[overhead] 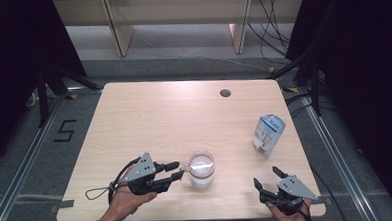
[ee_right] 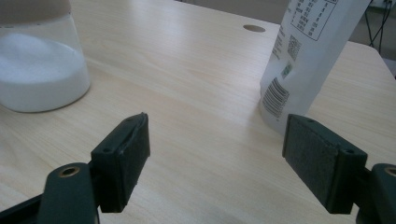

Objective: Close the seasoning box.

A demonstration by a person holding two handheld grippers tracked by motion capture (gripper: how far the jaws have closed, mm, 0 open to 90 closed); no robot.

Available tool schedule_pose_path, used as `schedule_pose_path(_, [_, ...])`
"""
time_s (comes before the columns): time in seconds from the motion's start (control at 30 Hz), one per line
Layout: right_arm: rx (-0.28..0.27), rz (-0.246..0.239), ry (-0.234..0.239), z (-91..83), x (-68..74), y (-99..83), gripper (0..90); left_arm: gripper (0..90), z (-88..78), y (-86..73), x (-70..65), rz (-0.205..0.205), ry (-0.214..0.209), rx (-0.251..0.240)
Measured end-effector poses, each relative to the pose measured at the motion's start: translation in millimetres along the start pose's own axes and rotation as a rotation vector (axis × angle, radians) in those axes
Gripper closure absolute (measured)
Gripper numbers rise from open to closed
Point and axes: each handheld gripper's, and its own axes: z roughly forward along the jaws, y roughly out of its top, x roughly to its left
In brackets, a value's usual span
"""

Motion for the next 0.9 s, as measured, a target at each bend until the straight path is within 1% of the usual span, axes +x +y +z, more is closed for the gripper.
schedule_pose_path(0.07, [0.001, 0.004, 0.0, -0.1, 0.5, 0.0, 24.3, 56.8, -3.1, -1.5, -0.2, -0.007, 0.004, -0.006])
schedule_pose_path(0.1, [0.0, 0.003, 0.002, 0.0, 0.5, 0.0, 24.3, 54.2, -4.1, -2.2, 0.3, -0.01, -0.006, -0.018])
schedule_pose_path(0.13, [-0.004, -0.013, 0.007, 0.9, -0.4, 0.0, 24.3, 51.8, -6.2, -2.1, 0.0, -0.015, -0.007, -0.012])
schedule_pose_path(0.17, [-0.003, -0.011, 0.007, 0.9, -0.3, 0.0, 24.3, 49.2, -6.3, -2.4, 0.5, -0.02, -0.017, -0.025])
schedule_pose_path(0.2, [-0.003, -0.011, 0.01, 1.0, -0.2, 0.0, 24.3, 46.0, -8.4, -2.2, -0.2, -0.025, 0.0, -0.016])
schedule_pose_path(0.23, [-0.003, -0.01, 0.012, 1.2, -0.2, 0.0, 24.3, 43.8, -9.3, -2.5, 0.0, -0.025, 0.0, -0.017])
schedule_pose_path(0.27, [-0.007, -0.008, 0.014, 1.6, -0.2, -0.1, 24.3, 42.0, -9.5, -3.2, 0.6, -0.03, -0.009, -0.026])
schedule_pose_path(0.33, [-0.006, -0.009, 0.012, 1.5, -0.6, -0.2, 24.3, 38.2, -12.0, -4.7, 0.4, -0.043, 0.004, -0.017])
schedule_pose_path(0.37, [-0.005, -0.007, 0.013, 1.4, -0.7, -0.2, 24.3, 36.2, -12.9, -5.8, 1.0, -0.039, 0.004, -0.016])
schedule_pose_path(0.43, [-0.006, -0.005, 0.015, 1.4, -0.6, -0.3, 24.3, 33.2, -15.4, -9.4, 1.5, -0.045, 0.013, -0.005])
schedule_pose_path(0.47, [-0.005, -0.006, 0.015, 1.5, -0.5, -0.3, 24.3, 31.8, -16.1, -11.3, 1.6, -0.048, 0.014, -0.009])
schedule_pose_path(0.5, [-0.006, -0.004, 0.016, 1.7, -0.1, -0.3, 24.3, 31.2, -17.5, -13.4, 2.3, -0.048, 0.017, -0.006])
schedule_pose_path(0.53, [-0.007, 0.003, 0.024, 2.1, 0.5, -0.2, 24.3, 30.6, -19.2, -15.3, 2.3, -0.06, 0.024, -0.003])
schedule_pose_path(0.57, [-0.007, -0.001, 0.025, 2.4, 0.7, -0.2, 24.2, 29.6, -21.3, -17.8, 3.4, -0.063, 0.027, -0.003])
schedule_pose_path(0.6, [-0.004, -0.002, 0.018, 2.2, 1.2, -0.1, 24.2, 28.6, -23.1, -19.8, 4.1, -0.064, 0.028, -0.003])
schedule_pose_path(0.7, [-0.002, -0.003, 0.024, 2.2, 1.5, -0.2, 24.0, 26.4, -26.9, -26.3, 6.5, -0.06, 0.028, -0.005])
schedule_pose_path(0.83, [0.002, 0.0, 0.037, 3.6, 3.1, -0.1, 23.7, 25.3, -29.9, -37.3, 10.4, -0.094, 0.044, -0.004])
schedule_pose_path(0.87, [0.002, -0.006, 0.038, 4.0, 3.2, 0.1, 23.7, 25.2, -30.1, -39.8, 11.7, -0.09, 0.046, -0.006])
schedule_pose_path(0.9, [0.005, 0.001, 0.039, 4.0, 4.1, 0.2, 23.6, 25.2, -31.4, -41.8, 11.9, -0.095, 0.06, 0.006])
